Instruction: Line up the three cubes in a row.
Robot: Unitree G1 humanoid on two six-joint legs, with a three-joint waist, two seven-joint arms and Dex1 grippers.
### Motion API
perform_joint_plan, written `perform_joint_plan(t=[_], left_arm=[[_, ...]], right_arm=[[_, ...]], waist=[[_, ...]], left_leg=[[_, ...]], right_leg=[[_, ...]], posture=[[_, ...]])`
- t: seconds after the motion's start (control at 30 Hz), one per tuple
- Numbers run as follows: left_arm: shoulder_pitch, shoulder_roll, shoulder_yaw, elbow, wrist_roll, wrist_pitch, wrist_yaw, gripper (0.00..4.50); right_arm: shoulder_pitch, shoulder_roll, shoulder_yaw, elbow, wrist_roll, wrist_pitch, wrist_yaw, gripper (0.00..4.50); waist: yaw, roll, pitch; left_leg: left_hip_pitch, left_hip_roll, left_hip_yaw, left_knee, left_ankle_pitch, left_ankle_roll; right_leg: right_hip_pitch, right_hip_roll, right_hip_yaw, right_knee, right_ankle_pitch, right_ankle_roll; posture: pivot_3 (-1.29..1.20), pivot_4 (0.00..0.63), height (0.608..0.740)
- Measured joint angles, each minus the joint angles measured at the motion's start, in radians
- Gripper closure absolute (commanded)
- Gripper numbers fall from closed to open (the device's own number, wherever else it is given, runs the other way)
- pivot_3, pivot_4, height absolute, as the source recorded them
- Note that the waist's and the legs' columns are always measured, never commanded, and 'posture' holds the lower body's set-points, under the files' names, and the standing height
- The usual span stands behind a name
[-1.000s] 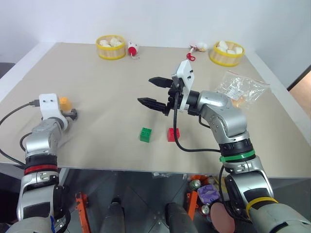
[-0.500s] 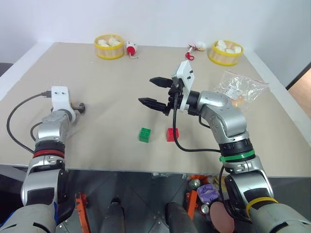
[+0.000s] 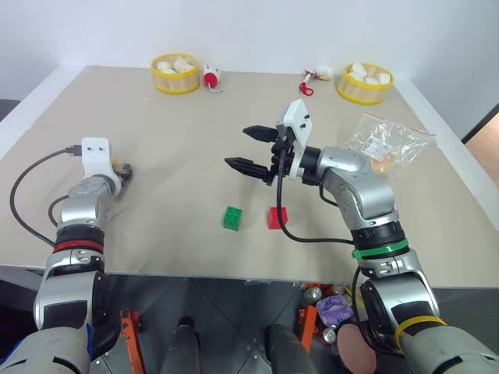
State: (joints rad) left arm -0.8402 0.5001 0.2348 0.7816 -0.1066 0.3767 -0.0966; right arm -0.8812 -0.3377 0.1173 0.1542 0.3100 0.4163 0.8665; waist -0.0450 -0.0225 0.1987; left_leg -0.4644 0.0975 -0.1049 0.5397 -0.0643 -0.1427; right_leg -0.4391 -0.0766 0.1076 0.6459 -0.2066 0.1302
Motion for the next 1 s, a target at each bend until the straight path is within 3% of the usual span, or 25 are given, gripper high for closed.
perform_joint_plan(t=[0.07,0.37,0.47,0.57,0.8,1.0], left_arm=[[0.0,0.001,0.001,0.001,0.0,0.0,0.003,3.17],[0.0,0.003,-0.012,0.006,0.014,-0.018,-0.011,3.16],[0.001,0.002,-0.047,0.001,0.018,-0.057,-0.09,3.16],[0.031,0.015,-0.125,-0.083,0.02,-0.133,-0.284,3.16],[0.19,0.144,-0.239,-0.25,-0.032,-0.269,-0.8,3.16],[0.21,0.186,-0.274,-0.284,-0.083,-0.332,-1.105,3.16]], right_arm=[[-0.002,0.0,0.0,0.005,0.0,-0.004,0.0,0.0],[-0.003,-0.002,0.0,0.008,-0.001,-0.012,0.003,0.0],[-0.003,-0.006,0.0,0.008,-0.001,-0.013,0.009,0.0],[-0.002,-0.05,0.002,0.003,0.001,-0.018,0.067,0.0],[0.101,-0.238,-0.016,-0.096,0.092,-0.008,0.299,0.0],[0.112,-0.263,-0.038,-0.139,0.128,0.013,0.326,0.0]], waist=[[0.001,0.0,0.0],[0.001,0.0,0.0],[0.001,0.0,0.0],[0.001,0.0,0.0],[-0.004,0.0,0.0],[-0.003,0.0,0.0]], left_leg=[[0.0,0.0,0.0,0.0,0.0,0.0],[0.0,0.0,0.0,-0.001,0.001,-0.002],[0.0,0.0,0.0,-0.002,0.002,-0.003],[0.0,0.0,0.0,-0.005,0.002,-0.004],[0.0,0.001,0.0,-0.009,0.003,-0.004],[0.0,0.0,0.0,-0.007,0.003,-0.003]], right_leg=[[0.0,0.0,0.0,0.0,0.0,0.0],[0.0,0.0,0.0,0.0,0.0,0.0],[0.0,0.0,0.0,0.0,0.0,0.0],[-0.001,0.0,0.0,0.0,-0.001,0.0],[-0.002,0.0,0.0,0.0,-0.008,-0.002],[-0.001,0.0,0.0,0.0,-0.008,-0.003]], posture=[[0.0,0.15,0.74],[0.0,0.15,0.74],[0.0,0.15,0.74],[0.0,0.15,0.74],[0.0,0.15,0.74],[0.0,0.15,0.74]])
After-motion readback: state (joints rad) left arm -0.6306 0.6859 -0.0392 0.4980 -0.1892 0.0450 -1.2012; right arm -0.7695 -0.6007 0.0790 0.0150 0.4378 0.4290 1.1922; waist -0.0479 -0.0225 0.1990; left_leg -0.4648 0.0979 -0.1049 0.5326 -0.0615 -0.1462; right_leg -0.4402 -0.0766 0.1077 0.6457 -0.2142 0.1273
